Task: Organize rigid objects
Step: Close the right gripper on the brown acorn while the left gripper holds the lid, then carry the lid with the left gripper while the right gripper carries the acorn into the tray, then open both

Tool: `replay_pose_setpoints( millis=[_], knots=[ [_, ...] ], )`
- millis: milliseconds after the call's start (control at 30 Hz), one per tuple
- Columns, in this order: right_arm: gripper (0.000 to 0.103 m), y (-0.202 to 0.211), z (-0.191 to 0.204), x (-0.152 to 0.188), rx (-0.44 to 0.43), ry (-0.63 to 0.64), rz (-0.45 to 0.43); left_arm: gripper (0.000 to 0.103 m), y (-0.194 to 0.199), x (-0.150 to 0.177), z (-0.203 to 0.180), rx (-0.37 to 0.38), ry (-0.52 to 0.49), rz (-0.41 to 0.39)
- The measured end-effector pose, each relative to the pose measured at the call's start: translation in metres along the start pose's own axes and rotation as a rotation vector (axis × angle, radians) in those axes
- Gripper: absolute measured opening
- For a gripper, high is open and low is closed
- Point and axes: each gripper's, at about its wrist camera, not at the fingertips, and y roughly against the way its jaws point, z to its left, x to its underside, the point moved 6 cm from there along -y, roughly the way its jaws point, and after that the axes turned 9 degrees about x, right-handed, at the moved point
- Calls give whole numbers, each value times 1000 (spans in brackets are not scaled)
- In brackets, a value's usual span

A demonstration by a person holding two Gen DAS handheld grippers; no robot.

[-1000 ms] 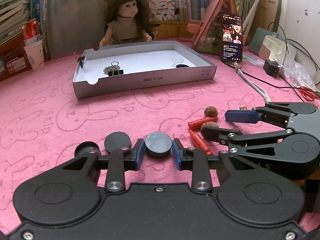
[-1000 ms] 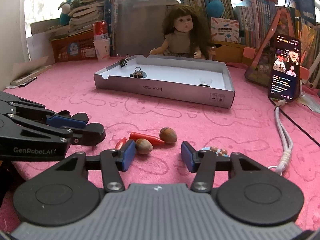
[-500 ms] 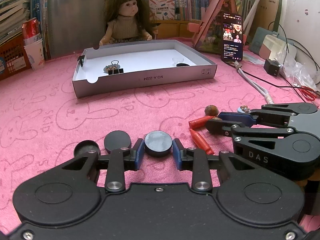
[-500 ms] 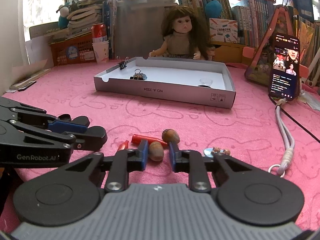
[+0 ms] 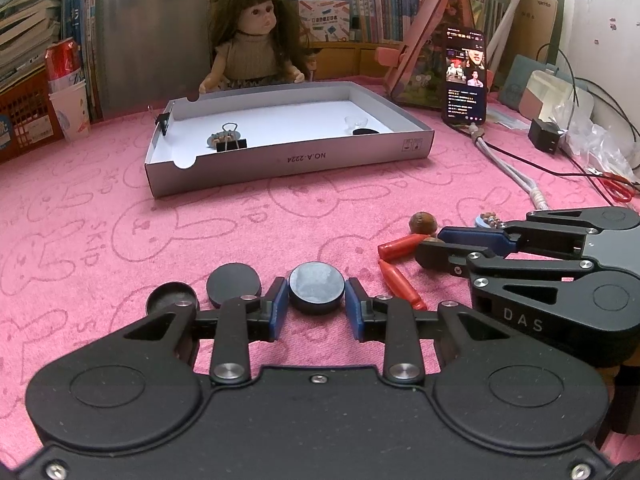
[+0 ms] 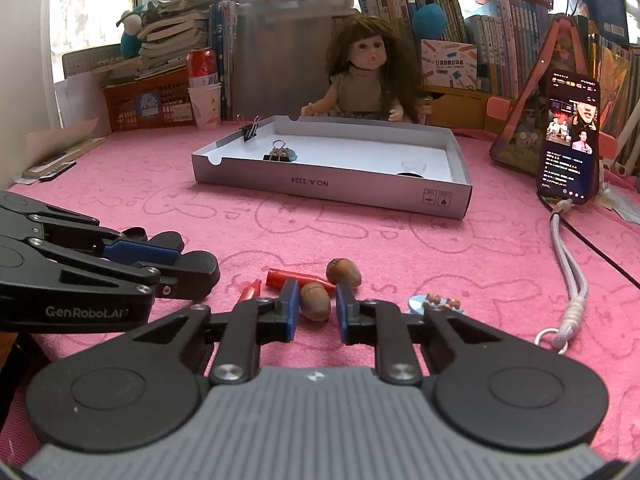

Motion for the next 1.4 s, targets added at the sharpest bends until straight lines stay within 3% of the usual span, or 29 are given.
replay_pose_setpoints(
  millis=[200, 267, 300, 433, 467, 500, 533, 600, 1133, 1400],
  knots=[
    [31, 0, -1, 1, -1, -8, 0, 33, -3, -3, 0, -8, -4, -4],
    [35, 0, -2, 2, -2, -8, 2, 35, -5, -4, 0, -11, -7, -8],
    [43, 0, -1, 2, -2, -7, 3, 35, -6, -4, 0, -13, -9, -10],
    [45, -1, 0, 4, 5, 7, -3, 35, -10, -3, -1, -32, -29, -21],
    [45, -1, 1, 4, 7, 12, -4, 34, -10, -2, -2, -34, -32, -23],
    [31, -1, 1, 4, 10, 16, -6, 30, -10, -2, -2, -38, -32, -27],
    [26, -1, 2, 4, 8, 21, -8, 30, -10, -3, -2, -43, -30, -29],
    [22, 1, 3, 4, 8, 27, -12, 30, -9, -4, -3, -42, -31, -32],
    [21, -1, -13, -30, 28, -22, -61, 30, -3, -41, 12, -42, 17, -81],
    [21, -18, -35, -58, 47, -64, -64, 30, -7, -83, 38, -80, 47, -125]
  ],
)
